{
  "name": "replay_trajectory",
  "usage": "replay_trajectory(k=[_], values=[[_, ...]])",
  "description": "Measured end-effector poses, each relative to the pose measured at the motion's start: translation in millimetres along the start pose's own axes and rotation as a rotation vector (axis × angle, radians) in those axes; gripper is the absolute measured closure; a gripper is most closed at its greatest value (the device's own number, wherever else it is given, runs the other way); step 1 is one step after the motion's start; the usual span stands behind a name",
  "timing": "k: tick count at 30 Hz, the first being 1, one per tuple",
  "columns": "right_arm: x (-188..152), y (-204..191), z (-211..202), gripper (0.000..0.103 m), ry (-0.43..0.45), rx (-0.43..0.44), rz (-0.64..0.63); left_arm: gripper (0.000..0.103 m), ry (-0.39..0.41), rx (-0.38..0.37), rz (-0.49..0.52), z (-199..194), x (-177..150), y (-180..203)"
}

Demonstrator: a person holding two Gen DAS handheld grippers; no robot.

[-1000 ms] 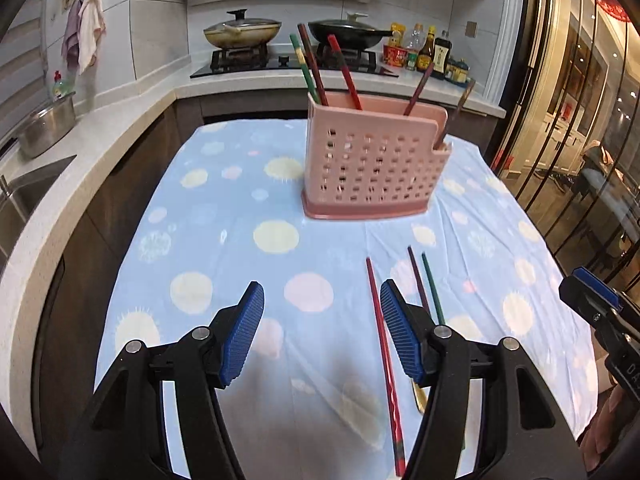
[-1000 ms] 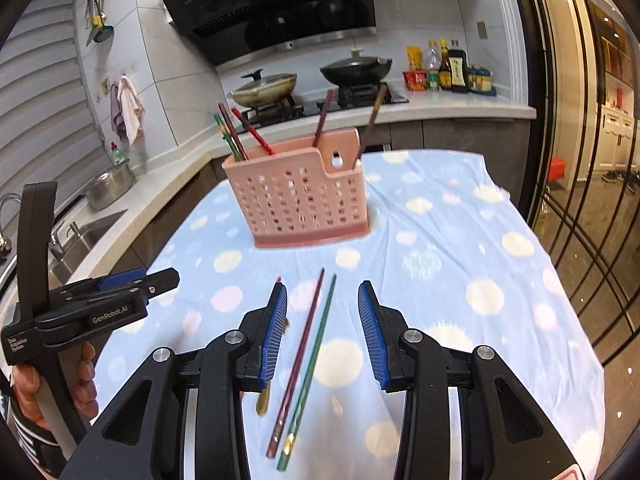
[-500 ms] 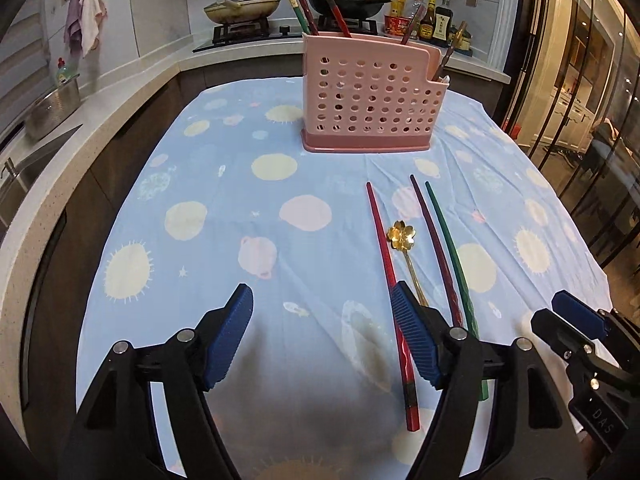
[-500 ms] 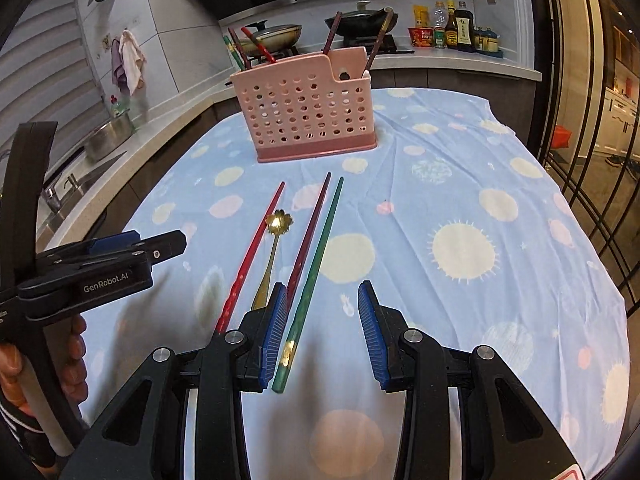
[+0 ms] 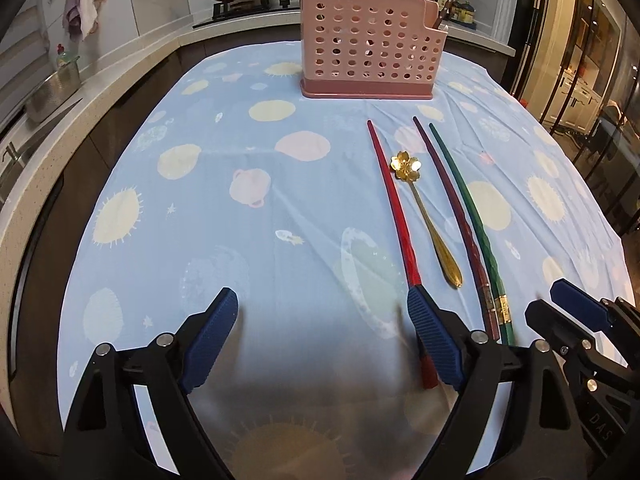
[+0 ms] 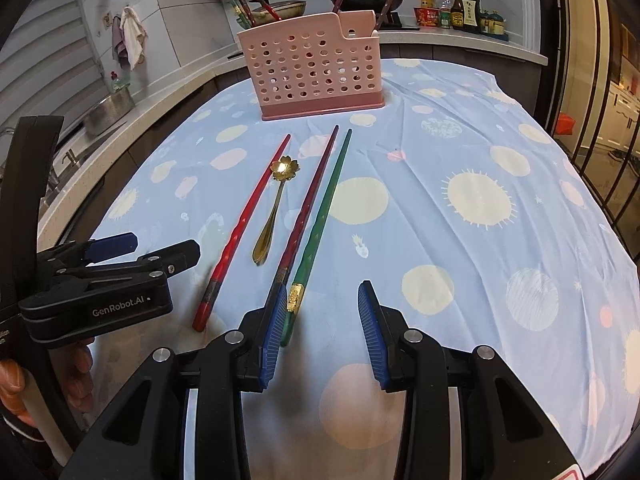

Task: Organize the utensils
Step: 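Grasp another red chopstick with the left tool while the right tool grasps the green chopstick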

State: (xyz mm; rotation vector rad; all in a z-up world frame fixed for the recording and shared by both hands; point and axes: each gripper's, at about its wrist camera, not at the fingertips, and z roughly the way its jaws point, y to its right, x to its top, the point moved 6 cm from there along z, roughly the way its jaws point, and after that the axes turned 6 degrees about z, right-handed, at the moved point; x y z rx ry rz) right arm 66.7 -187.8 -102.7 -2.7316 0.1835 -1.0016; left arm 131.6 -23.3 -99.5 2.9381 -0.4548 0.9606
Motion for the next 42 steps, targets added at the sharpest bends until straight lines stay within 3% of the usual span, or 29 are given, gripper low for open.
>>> replay_trajectory(k=[27, 33, 37, 42], values=[[-12.2, -0.8, 14.2, 0.068, -0.003, -0.054, -0.037, 0.017, -0.006, -0.029, 0.033, -2.4, -17.8, 15.6], [-10.8, 4.8, 14.3, 0.074, 0.0, -0.061, -0.032, 0.017, 0.004, -0.054, 0.047, -5.2, -15.6, 24.4], [-10.1, 8.0, 13.8, 0.086, 0.01, -0.082, -0.039, 0.017, -0.006, -0.068, 0.058, 0.3, -18.1, 30.8], [-9.2, 12.2, 13.9, 0.092, 0.011, -0.077, -0.025, 0.02, -0.006, -0.071, 0.062, 5.4, -19.4, 32.0]])
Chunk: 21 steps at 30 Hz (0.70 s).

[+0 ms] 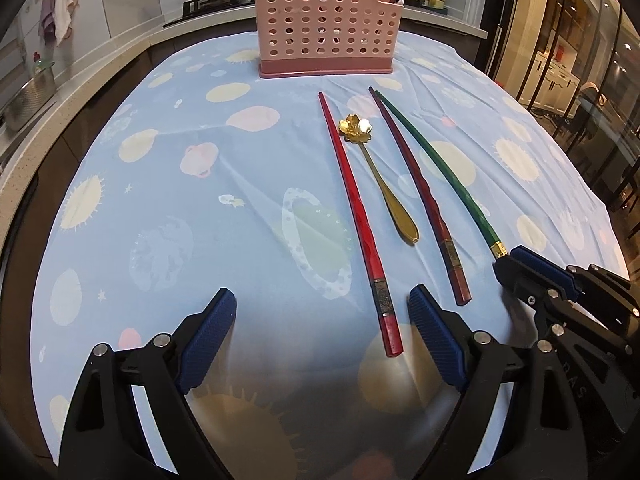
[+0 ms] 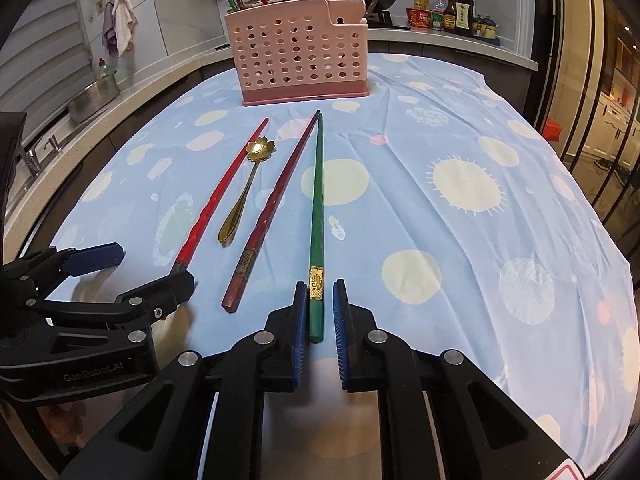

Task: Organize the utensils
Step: 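Grasp another red chopstick with the left tool while the right tool grasps the green chopstick, then lift the red chopstick toward the holder with the left tool while the right tool lifts the green one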

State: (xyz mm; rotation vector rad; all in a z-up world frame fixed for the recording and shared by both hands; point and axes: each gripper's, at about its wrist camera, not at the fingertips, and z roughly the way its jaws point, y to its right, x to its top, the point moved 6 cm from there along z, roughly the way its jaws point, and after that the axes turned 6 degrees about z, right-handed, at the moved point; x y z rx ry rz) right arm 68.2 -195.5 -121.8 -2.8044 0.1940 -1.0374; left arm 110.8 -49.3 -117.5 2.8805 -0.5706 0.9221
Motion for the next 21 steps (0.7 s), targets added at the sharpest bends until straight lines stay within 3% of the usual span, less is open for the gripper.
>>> replay_trajectory(k=[6, 12, 14, 16, 21], values=[[0.4, -0.3, 0.1, 0.093, 0.005, -0.001, -0.008, 0.037, 0.014, 0.002, 0.01, -2.0, 1.6, -1.3], [0.4, -1.1, 0.0, 0.096, 0.004, 0.003, -0.007, 0.068, 0.022, -0.022, 0.013, -5.5, 1.8, -0.3], [0.6, -1.0, -0.4, 0.096, 0.003, 0.005, -0.005, 0.086, 0.019, -0.049, 0.007, -6.2, 2.0, -0.1], [0.5, -0.9, -0.3, 0.096, 0.003, 0.004, -0.006, 0.095, 0.014, -0.078, -0.001, -6.6, 1.9, 0.2], [-0.4, 0.4, -3.2, 0.096, 0.002, 0.008, 0.001, 0.096, 0.003, -0.106, -0.017, -8.4, 1.2, -1.3]])
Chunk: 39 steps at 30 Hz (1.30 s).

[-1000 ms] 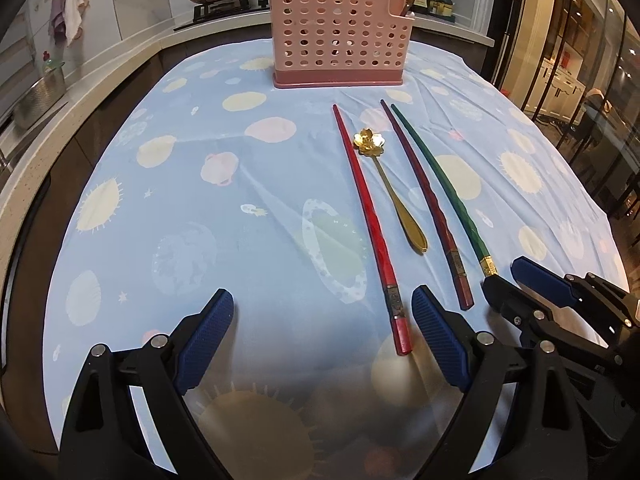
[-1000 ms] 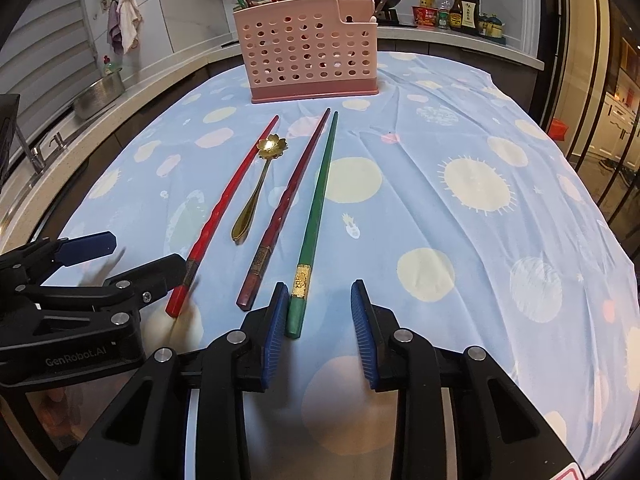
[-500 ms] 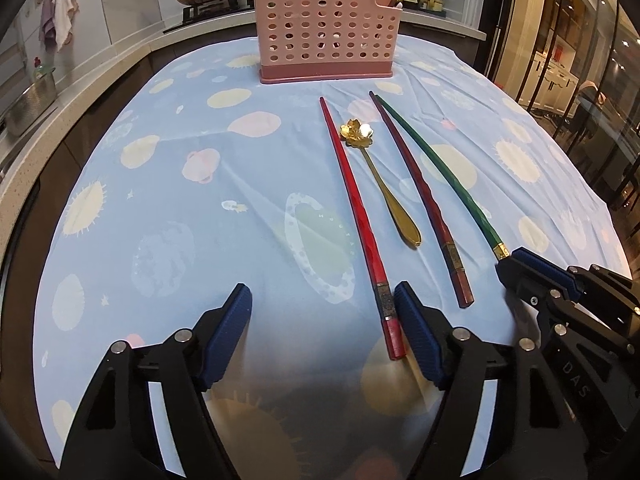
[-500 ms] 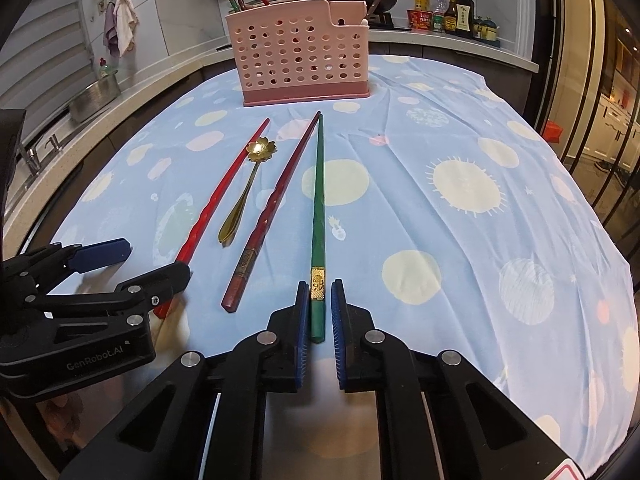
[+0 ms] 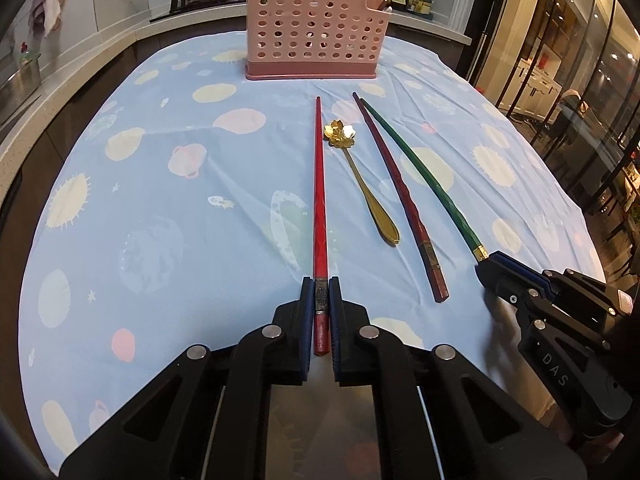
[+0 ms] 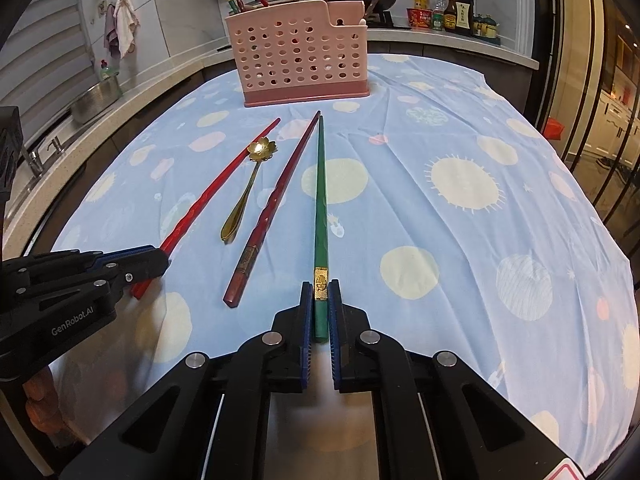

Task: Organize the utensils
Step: 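Lift the red chopstick toward the holder with the left tool while the right tool lifts the green one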

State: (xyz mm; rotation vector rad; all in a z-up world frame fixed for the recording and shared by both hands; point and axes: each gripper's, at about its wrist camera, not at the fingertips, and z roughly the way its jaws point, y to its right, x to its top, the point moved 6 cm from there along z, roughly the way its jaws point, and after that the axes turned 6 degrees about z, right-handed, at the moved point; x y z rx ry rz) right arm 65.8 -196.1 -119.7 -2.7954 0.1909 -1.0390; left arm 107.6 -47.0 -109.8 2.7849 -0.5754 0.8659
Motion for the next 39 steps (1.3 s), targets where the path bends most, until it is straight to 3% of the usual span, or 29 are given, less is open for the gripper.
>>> replay_trajectory(k=[13, 29, 39], values=[[23.4, 12.0, -37.0, 0.096, 0.084, 0.041, 0.048, 0.096, 0.08, 0.02, -0.025, -37.2, 19.6, -9.1], [105.1, 18.2, -96.3, 0.096, 0.306, 0.093, 0.059, 0.096, 0.268, 0.081, -0.023, -94.0, 87.7, -22.7], [151.7, 23.9, -111.4, 0.096, 0.382, 0.108, 0.058, 0.096, 0.331, 0.101, -0.013, -105.4, 130.3, -31.2]])
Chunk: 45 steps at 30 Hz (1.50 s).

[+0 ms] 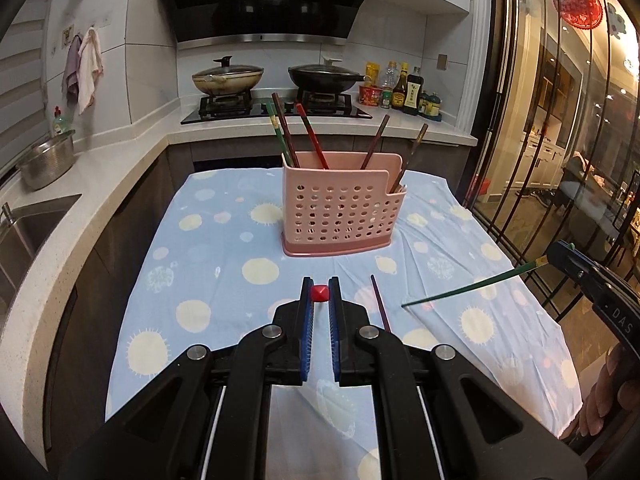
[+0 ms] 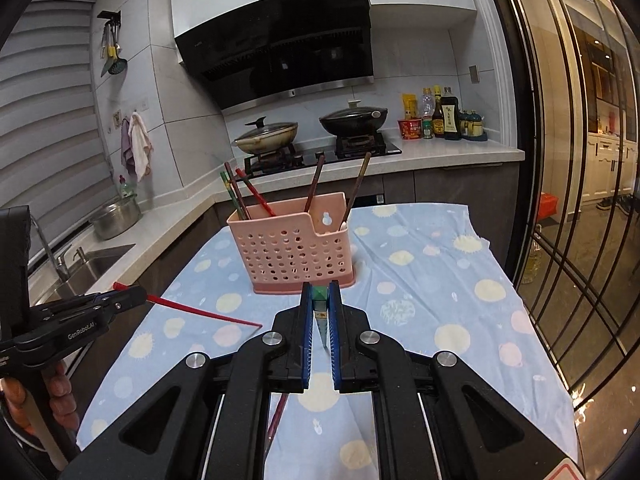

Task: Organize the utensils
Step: 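Lift the red chopstick toward the holder with the left tool while the right tool lifts the green one, then release the red chopstick into the holder with the left tool while the right tool lowers the green one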

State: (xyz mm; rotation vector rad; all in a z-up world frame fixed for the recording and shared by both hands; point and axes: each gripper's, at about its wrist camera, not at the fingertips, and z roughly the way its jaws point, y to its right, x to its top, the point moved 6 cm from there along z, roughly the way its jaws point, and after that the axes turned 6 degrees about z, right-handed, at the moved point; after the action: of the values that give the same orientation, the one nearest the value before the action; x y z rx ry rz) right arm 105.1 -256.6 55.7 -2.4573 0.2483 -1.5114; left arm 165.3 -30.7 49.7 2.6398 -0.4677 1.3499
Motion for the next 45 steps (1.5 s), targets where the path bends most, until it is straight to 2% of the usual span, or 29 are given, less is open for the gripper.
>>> replay_trajectory(k=[20, 33, 39, 45], values=[[78.3, -14.4, 18.7, 0.096, 0.086, 0.046, -0.008, 0.096, 0.103, 0.018, 0.044, 5.4, 82.2, -5.3], [161.2, -30.6, 30.4, 0.096, 0.208, 0.03, -0.026, 0.096, 0.246, 0.045, 0.068, -17.7, 171.6, -9.9], [196.4, -38.3, 51.8, 0.096, 0.23, 0.015, -0.024, 0.096, 0.278, 0.063, 0.061, -12.0, 208.2, -18.1], [210.1, -38.9, 84.3, 0.096, 0.221, 0.01, -0.017, 0.096, 0.278, 0.067, 0.045, 8.7, 226.8, -31.1]])
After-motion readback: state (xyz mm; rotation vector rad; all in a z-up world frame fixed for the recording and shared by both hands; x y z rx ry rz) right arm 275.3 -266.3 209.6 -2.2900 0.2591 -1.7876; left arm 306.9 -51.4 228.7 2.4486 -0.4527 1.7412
